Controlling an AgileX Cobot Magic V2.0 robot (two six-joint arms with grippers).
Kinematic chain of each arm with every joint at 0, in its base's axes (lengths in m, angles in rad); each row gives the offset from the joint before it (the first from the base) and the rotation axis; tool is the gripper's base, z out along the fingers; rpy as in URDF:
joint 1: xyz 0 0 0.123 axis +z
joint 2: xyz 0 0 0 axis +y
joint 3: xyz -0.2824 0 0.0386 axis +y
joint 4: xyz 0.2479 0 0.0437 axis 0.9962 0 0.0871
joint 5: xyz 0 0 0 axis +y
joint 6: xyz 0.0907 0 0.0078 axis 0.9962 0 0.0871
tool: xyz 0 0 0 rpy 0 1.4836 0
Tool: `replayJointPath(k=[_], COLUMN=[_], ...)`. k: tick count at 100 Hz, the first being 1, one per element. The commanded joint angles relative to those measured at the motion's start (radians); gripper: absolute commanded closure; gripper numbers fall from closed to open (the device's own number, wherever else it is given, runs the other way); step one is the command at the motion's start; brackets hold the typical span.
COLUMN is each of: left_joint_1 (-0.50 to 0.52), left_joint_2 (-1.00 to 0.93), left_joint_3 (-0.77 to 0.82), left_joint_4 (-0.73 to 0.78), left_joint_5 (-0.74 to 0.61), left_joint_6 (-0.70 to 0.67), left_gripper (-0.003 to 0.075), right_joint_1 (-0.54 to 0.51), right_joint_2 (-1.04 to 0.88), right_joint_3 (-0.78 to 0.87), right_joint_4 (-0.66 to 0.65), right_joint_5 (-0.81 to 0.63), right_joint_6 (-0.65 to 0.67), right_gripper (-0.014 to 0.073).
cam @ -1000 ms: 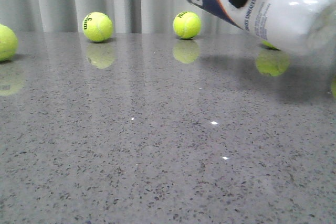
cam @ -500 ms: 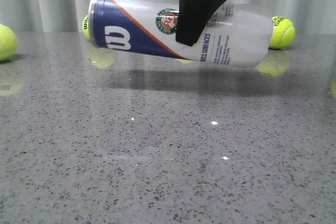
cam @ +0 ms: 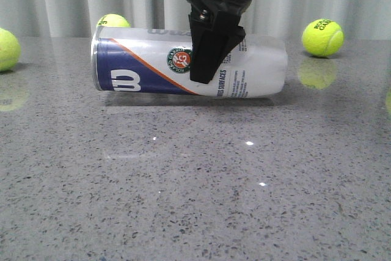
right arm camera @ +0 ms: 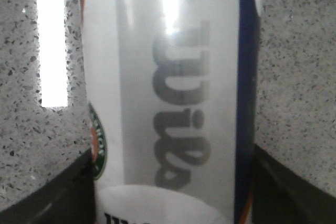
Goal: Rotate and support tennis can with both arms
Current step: 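Lift the can with the right gripper and carry it toward the center, then lay the can down on its side, open the right gripper, withdraw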
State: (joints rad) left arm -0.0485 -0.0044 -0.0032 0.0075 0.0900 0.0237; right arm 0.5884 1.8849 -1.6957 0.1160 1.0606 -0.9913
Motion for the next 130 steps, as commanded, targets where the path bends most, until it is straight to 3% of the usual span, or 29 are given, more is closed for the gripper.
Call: replayJointPath(k=[1, 28, 46, 97, 105, 117, 130], left_joint_1=[0.001, 0.001, 0.001, 0.001, 0.001, 0.001, 0.001], left_joint_2=[-0.039, -0.039, -0.039, -0.039, -0.039, -0.039, -0.039], left_joint_3=[0.048, 0.048, 0.048, 0.048, 0.048, 0.048, 0.048], left_joint_4=[-0.001, -0.001, -0.001, -0.001, -0.001, -0.001, -0.001], left_joint_5=[-0.084, -0.084, -0.084, -0.084, -0.084, -0.084, -0.084], left_joint_6=[-0.006, -0.006, -0.006, -0.006, -0.006, -0.006, -0.006], left_gripper=[0.0741, 0.0741, 0.0741, 0.0741, 0.0741, 0.0741, 0.0741], right_joint_1=[-0.003, -0.003, -0.003, -0.003, -0.003, -0.003, -0.003], right_joint_2=[-0.051, -0.032, -0.032, -0.121, -0.159, -0.205, -0.245], right_joint_3=[-0.032, -0.032, -0.032, -0.032, -0.032, -0.032, -0.028], right_joint_4=[0.02, 0.041, 0.041, 0.041, 0.049, 0.015, -0.082], right_joint_5=[-0.029, -0.021, -0.015, -0.016, -0.013, -0.023, -0.022], right_joint_6=[-0.012, -0.012, -0.008, -0.008, 0.052, 0.32, 0.622], right_gripper=[0.0227, 0.0204, -0.008, -0.0054, -0.0053, 0.003, 0.0318])
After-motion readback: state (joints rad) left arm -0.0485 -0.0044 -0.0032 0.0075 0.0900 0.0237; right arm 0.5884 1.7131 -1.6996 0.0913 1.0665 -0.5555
